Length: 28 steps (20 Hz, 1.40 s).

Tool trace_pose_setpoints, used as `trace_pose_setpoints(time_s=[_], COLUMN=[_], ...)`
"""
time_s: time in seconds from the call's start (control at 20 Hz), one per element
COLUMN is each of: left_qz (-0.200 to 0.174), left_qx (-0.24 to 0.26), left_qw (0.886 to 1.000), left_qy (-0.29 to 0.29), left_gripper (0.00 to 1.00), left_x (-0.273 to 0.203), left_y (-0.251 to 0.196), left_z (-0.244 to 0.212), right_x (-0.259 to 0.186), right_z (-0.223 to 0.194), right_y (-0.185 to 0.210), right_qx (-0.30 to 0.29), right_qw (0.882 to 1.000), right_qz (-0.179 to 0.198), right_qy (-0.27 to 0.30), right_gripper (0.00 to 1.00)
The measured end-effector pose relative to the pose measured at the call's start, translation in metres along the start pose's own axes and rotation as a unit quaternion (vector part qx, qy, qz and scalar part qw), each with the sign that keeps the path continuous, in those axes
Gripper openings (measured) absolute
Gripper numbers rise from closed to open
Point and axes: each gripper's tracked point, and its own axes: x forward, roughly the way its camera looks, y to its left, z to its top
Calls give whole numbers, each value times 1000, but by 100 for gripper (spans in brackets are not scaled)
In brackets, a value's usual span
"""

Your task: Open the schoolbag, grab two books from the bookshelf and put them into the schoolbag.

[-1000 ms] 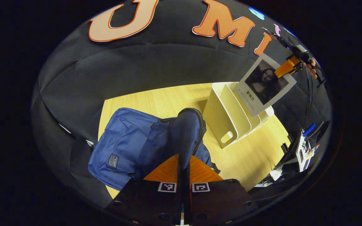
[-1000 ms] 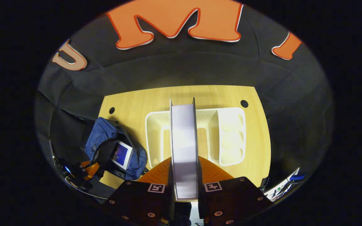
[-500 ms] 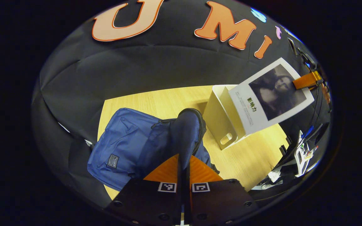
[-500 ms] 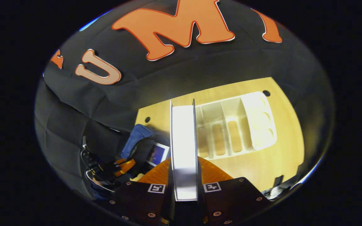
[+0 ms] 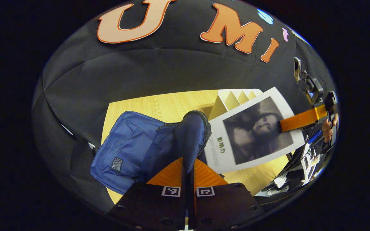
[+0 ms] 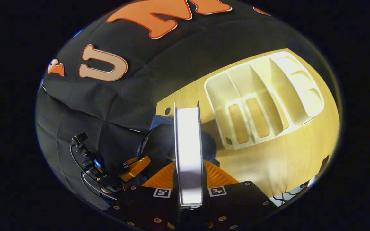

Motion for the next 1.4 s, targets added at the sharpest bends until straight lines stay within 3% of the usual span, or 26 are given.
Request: trace_pose_setpoints(time_s=[0.25, 0.3, 0.35, 0.4, 0.7, 1.2, 1.25, 1.3, 1.4], left_qz=[0, 1, -1, -2, -6, -16, -18, -20, -18], left_qx=[1, 2, 4, 7, 22, 31, 34, 35, 33], left_qw=[1000, 1000, 1000, 1000, 1000, 999, 999, 999, 999], left_qy=[-3, -5, -4, -5, -11, -22, -19, -19, -14], left_gripper=[4, 11, 11, 4, 4, 4, 4, 4, 4], left_x=[-5, -5, -6, -7, -12, -29, -29, -28, -25], left_y=[-2, -2, -3, -5, -10, -13, -14, -15, -13], left_z=[-1, 0, -1, 0, 9, 20, 20, 20, 20], right_x=[51, 61, 68, 79, 133, 172, 179, 187, 201], right_z=[-8, -10, -15, -20, -34, -51, -55, -60, -63], right_y=[17, 22, 24, 27, 42, 67, 70, 73, 75], right_qx=[18, 21, 19, 15, 32, 56, 59, 60, 54], right_qw=[1000, 1000, 999, 999, 998, 992, 991, 991, 993], right_qz=[17, 23, 28, 31, 52, 109, 115, 120, 102], right_qy=[-5, -5, -2, 3, 16, 19, 21, 23, 20], right_gripper=[28, 28, 28, 27, 27, 28, 38, 28, 29])
